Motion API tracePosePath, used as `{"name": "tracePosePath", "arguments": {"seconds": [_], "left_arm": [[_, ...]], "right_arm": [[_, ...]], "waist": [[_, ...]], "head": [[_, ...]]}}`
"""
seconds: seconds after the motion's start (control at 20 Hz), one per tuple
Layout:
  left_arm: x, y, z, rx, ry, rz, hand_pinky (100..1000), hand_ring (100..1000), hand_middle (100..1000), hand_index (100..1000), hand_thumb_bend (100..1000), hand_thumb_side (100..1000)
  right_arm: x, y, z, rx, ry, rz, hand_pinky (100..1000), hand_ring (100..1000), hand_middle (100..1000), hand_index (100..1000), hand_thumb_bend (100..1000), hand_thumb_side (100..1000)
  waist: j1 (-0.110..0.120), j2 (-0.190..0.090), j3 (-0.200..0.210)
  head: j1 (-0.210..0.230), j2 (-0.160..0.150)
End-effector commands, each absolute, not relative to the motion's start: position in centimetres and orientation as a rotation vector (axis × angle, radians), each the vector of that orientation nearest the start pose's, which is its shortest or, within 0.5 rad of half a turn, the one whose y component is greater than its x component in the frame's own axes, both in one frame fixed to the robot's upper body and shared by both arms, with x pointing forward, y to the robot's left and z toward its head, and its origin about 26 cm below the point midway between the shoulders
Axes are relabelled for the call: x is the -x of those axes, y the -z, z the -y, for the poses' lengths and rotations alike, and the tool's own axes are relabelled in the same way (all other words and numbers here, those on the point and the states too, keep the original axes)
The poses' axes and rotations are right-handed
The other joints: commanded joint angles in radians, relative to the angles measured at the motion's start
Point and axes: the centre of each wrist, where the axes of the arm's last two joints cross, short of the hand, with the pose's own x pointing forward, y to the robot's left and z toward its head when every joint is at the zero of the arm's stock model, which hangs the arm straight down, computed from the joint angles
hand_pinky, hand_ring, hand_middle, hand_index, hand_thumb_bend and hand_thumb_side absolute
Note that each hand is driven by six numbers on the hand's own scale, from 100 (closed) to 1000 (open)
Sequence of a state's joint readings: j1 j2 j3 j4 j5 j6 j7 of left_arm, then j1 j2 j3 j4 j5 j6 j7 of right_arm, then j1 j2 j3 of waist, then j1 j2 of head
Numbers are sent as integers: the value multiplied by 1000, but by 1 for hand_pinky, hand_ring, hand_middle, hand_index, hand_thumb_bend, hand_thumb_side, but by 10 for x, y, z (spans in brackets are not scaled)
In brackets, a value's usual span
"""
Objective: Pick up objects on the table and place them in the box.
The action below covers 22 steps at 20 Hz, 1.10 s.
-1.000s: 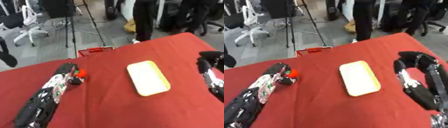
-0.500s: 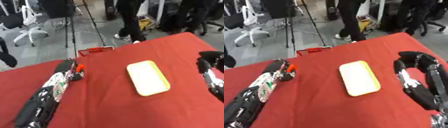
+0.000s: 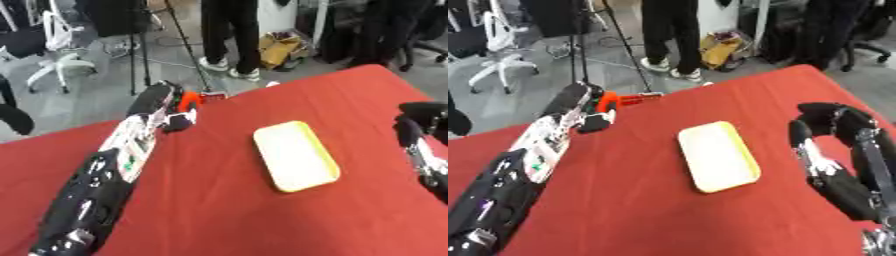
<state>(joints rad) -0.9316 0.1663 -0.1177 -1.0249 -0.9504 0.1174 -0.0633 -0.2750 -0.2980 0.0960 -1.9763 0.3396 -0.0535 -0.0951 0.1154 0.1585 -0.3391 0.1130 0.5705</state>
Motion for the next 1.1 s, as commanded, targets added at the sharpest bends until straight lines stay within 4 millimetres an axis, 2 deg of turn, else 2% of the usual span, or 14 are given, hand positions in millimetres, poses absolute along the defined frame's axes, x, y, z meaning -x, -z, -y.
{"name": "tracePosePath", "arguments": {"seconds": [0.05, 0.2, 0.35, 0.5, 0.65, 0.7, 0.75, 0.95, 1.0, 1.1], "left_arm": [[-464, -192, -128, -886, 1119, 1781, 554, 441, 461, 581, 103, 325], [-459, -187, -106, -849, 1181, 1816, 558, 445, 464, 584, 103, 329], [-456, -180, -93, -832, 1234, 1832, 573, 460, 477, 598, 118, 344], [-451, -164, -79, -822, 1305, 1824, 578, 466, 481, 602, 137, 352], [-449, -152, -73, -836, 1326, 1817, 586, 477, 491, 612, 218, 376], [-448, -147, -70, -848, 1327, 1821, 586, 477, 491, 612, 218, 376], [-447, -144, -68, -859, 1327, 1825, 591, 491, 506, 627, 289, 401], [-442, -123, -60, -911, 1334, 1836, 601, 508, 518, 640, 346, 423], [-442, -119, -60, -918, 1334, 1830, 604, 517, 532, 653, 383, 445], [-441, -112, -59, -932, 1332, 1824, 605, 520, 534, 655, 394, 454]], "right_arm": [[-297, -190, 234, 457, -537, 2345, 623, 626, 601, 759, 339, 675], [-298, -191, 232, 442, -541, 2362, 623, 626, 600, 758, 338, 677], [-298, -193, 230, 433, -544, 2376, 622, 624, 598, 757, 337, 677], [-299, -194, 229, 420, -547, 2388, 621, 624, 597, 757, 338, 678], [-299, -194, 228, 414, -549, 2389, 621, 623, 596, 757, 339, 678], [-299, -194, 227, 411, -550, 2390, 621, 623, 596, 757, 339, 678], [-299, -194, 227, 410, -552, 2391, 621, 623, 596, 757, 340, 678], [-299, -194, 227, 406, -555, 2391, 621, 623, 595, 757, 341, 678], [-299, -194, 226, 405, -555, 2391, 621, 623, 595, 757, 340, 678], [-299, -194, 226, 405, -555, 2392, 621, 623, 595, 757, 341, 679]], "waist": [[-4, -9, -7], [-6, -9, -20], [-6, -9, -31], [-3, -11, -41], [0, -12, -46], [1, -12, -48], [2, -13, -50], [3, -14, -58], [3, -14, -60], [4, -15, -62]], "head": [[9, -9], [18, -12], [21, -13], [22, -16], [20, -17], [20, -17], [20, -17], [19, -16], [18, -17], [18, -17]]}}
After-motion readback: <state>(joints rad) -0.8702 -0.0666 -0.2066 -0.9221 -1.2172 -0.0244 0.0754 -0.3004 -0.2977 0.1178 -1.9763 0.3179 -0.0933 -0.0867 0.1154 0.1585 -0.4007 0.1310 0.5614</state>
